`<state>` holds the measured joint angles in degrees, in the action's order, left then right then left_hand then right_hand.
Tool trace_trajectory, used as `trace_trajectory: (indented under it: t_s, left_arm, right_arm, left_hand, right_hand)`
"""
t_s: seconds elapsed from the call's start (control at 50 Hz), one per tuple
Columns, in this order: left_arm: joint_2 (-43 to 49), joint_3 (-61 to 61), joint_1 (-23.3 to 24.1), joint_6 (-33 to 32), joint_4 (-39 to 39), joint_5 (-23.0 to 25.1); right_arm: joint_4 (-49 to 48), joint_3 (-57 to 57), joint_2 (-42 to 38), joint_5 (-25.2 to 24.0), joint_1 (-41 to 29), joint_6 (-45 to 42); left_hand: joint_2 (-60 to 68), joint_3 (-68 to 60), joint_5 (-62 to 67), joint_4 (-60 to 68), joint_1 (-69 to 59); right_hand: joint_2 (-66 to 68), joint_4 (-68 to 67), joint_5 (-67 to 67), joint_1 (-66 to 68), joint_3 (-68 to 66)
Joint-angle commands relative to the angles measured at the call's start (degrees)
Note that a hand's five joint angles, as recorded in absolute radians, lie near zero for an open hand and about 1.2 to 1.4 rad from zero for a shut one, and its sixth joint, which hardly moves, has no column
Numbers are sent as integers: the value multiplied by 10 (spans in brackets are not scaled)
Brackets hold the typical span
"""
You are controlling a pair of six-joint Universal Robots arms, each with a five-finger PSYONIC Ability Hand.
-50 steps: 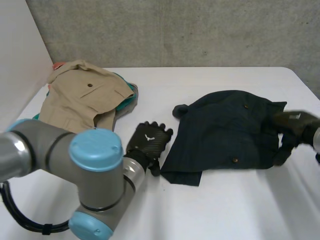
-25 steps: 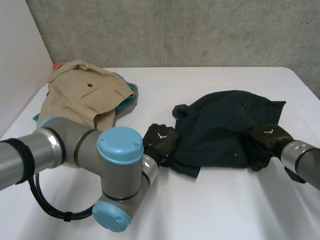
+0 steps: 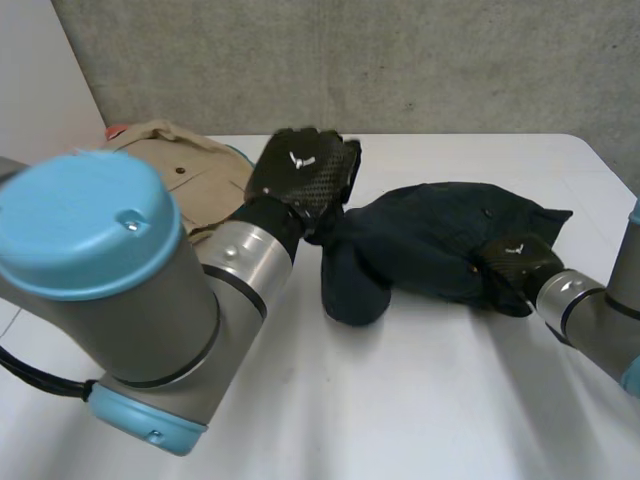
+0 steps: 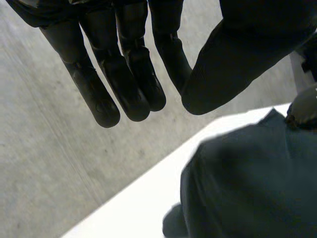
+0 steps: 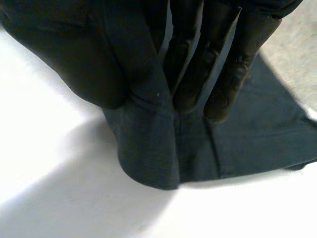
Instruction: Fold the laundry.
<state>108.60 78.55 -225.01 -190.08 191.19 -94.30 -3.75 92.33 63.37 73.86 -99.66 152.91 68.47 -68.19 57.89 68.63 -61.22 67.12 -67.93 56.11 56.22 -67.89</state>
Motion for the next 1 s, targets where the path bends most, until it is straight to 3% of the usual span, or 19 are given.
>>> trace_trajectory:
  t_s: [0.02, 0.2, 0.28, 0.3, 0.36, 0.44, 0.5, 0.66, 0.78, 1.0]
  left_arm:
    - [-57, -12, 1, -3, 0, 1]
    - [-155, -12, -2, -6, -6, 7]
    - [-162, 5, -2, -6, -8, 7]
    - [-156, 21, -2, -5, -9, 7]
    - [-112, 53, -3, -1, -11, 3]
    - [-32, 77, -6, 7, -24, -3]
    - [10, 89, -12, 24, -40, -10]
    - [67, 130, -59, 147, -64, -25]
    - [76, 123, -64, 172, -60, -25]
    - [183, 28, -41, 201, -60, -25]
  right_arm:
    - [8, -5, 101, 6, 5, 19]
    - [189, -118, 222, -22, 15, 24]
    - [201, -124, 232, -25, 14, 21]
    - [201, -120, 231, -23, 13, 21]
    - [201, -98, 218, -23, 18, 24]
    - [192, -85, 158, -23, 18, 27]
    - [184, -90, 128, -10, 12, 30]
    - [168, -96, 127, 33, 12, 34]
    - [168, -86, 127, 33, 10, 34]
    - [167, -80, 134, 33, 3, 51]
  left_hand:
    - [115, -118, 121, 114, -188]
    - [115, -118, 121, 114, -188]
    - [115, -118, 121, 114, -188]
    - [32, -35, 38, 31, -105]
    - [-408, 405, -402, -409, 335]
    - [-526, 524, -521, -528, 454]
    - [-537, 534, -531, -539, 465]
    - [-473, 471, -467, -475, 401]
    - [-477, 474, -471, -478, 404]
    - [-418, 415, -412, -420, 346]
  right_hand:
    - [129, -121, 139, 238, -121]
    - [129, -121, 139, 238, -121]
    - [129, -121, 139, 238, -121]
    - [129, -121, 139, 238, -121]
    - [129, -121, 139, 238, -121]
    - [129, -121, 139, 238, -121]
    - [129, -121, 139, 238, -121]
    - [129, -121, 139, 238, -121]
    - [129, -121, 139, 238, -121]
    - [129, -121, 139, 238, -121]
